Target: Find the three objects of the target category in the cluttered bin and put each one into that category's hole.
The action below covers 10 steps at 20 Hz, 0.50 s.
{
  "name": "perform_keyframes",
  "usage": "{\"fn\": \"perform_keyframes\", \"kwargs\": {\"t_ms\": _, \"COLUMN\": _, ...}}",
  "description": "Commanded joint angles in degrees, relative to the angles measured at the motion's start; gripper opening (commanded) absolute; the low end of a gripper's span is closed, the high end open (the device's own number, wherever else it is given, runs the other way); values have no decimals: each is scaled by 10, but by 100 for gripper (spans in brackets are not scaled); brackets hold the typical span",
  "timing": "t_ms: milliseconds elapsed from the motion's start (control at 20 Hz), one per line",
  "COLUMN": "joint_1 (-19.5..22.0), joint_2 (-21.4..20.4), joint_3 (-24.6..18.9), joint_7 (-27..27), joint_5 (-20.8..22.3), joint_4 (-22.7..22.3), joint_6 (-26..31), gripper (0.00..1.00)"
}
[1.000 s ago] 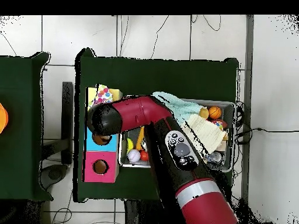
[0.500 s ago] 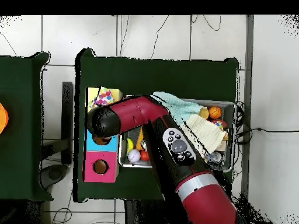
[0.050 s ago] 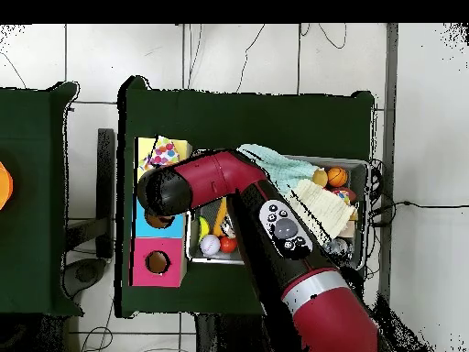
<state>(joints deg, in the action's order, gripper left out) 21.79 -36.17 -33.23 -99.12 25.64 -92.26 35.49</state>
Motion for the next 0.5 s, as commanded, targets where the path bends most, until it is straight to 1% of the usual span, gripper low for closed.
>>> {"fn": "perform_keyframes", "kwargs": {"t_ms": 50, "joint_1": 10, "joint_2": 26, "joint_3": -23, "joint_7": 80, "joint_5": 39, "joint_4": -47, "joint_6": 13, "gripper": 100}}
{"fn": "perform_keyframes", "kwargs": {"t_ms": 150, "joint_1": 13, "joint_2": 30, "joint_3": -24, "joint_7": 70, "joint_5": 36, "joint_4": -52, "joint_6": 3, "gripper": 100}}
{"fn": "perform_keyframes", "kwargs": {"t_ms": 350, "joint_1": 3, "joint_2": 22, "joint_3": -9, "joint_7": 54, "joint_5": 41, "joint_4": -52, "joint_6": 6, "gripper": 100}}
{"fn": "perform_keyframes", "kwargs": {"t_ms": 500, "joint_1": -6, "joint_2": 29, "joint_3": 8, "joint_7": 42, "joint_5": 51, "joint_4": -46, "joint_6": 7, "gripper": 100}}
